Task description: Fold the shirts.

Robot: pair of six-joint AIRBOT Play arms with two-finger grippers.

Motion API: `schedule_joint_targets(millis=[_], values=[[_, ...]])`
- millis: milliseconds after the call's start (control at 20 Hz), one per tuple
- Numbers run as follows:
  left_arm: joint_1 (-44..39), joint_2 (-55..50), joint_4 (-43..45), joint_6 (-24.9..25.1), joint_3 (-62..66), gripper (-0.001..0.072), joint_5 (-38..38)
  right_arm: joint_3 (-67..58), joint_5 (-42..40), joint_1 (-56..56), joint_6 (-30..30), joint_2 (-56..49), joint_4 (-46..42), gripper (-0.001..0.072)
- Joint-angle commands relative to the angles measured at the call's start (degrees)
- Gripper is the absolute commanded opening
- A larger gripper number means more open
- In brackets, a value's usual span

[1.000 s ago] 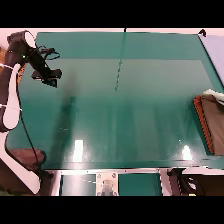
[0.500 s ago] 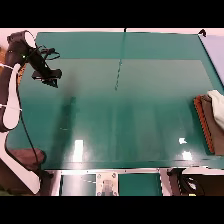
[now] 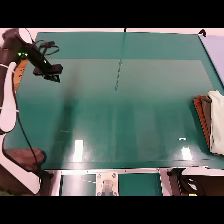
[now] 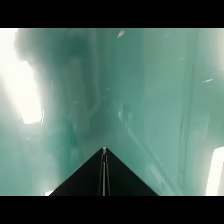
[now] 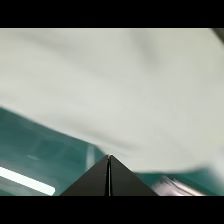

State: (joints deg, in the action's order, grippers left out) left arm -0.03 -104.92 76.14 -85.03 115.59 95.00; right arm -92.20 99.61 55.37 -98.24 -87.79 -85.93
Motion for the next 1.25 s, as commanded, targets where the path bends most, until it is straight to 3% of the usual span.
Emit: schedule_joint_targets(millis=[0, 200, 450, 650, 950, 1200], values=[[-0.24, 4.39, -2.47, -0.94, 0.0, 0.0018, -1.09, -2.95, -8.66, -9.14, 2.95, 0.63, 13.27, 0.0018], [-3.32, 10.36, -2.45, -3.56, -5.7, 0.0019, 0.26, 3.3, -12.07, -22.21, 7.96, 3.23, 13.33, 0.0017], [-11.1, 22.99, -2.45, -5.51, -28.11, 0.0019, -4.9, 29.81, -19.67, -35.01, 11.17, 14.03, 14.56, 0.0018], [-15.34, 34.1, -2.47, -8.5, -47.12, 0.0019, -10.73, 46.66, -27.34, -45.07, 11.32, 22.47, 20.5, 0.0018], [-15.8, 38.25, -1.38, -8.98, -52.92, 0.002, -11.89, 50.07, -29.29, -53.99, 11.32, 24.02, 22.32, 0.0018], [-15.8, 38.25, -1.4, -9.01, -52.92, 0.002, -13.16, 50.07, -29.29, -54.62, 11.32, 24.0, 22.32, 0.0018]])
